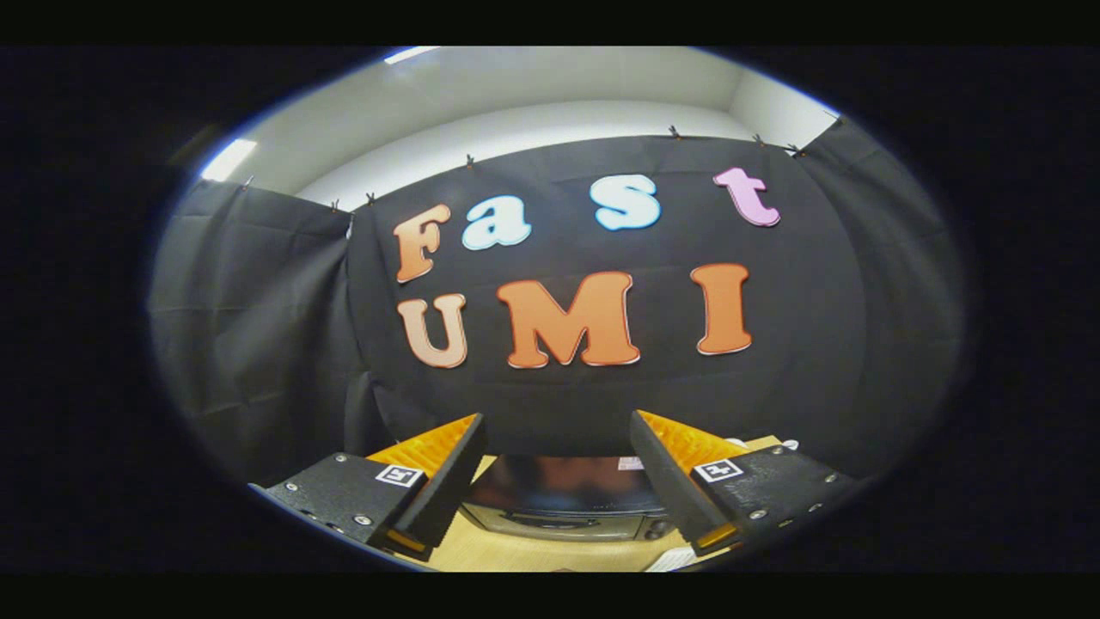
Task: Open the toaster oven, put the food inside, and close the toaster oven door.
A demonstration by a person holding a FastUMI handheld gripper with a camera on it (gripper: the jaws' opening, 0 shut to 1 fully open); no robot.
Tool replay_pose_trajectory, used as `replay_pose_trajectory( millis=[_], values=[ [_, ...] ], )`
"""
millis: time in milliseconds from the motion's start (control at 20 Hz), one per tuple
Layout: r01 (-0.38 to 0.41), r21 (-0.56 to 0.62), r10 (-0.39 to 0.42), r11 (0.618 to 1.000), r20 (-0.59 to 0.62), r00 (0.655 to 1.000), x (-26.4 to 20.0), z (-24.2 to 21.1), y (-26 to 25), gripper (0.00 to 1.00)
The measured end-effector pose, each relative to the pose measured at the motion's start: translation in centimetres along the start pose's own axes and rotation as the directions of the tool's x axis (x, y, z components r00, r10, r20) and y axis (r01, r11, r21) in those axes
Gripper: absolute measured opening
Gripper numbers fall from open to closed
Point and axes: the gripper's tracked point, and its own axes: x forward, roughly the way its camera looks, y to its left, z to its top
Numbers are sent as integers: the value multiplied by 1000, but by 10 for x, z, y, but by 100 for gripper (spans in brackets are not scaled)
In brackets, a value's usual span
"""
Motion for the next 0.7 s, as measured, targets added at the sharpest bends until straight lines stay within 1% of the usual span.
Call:
replay_pose_trajectory(
  millis=[150,200,450,700],
  values=[
    [3,-9,-3,1000,41,999,-3,15,-8,99],
    [6,-24,-5,1000,55,998,-11,13,-15,99],
    [-8,-81,18,997,126,992,-18,27,-20,98],
    [-7,-109,21,994,128,992,-20,24,-24,98]
  ],
)
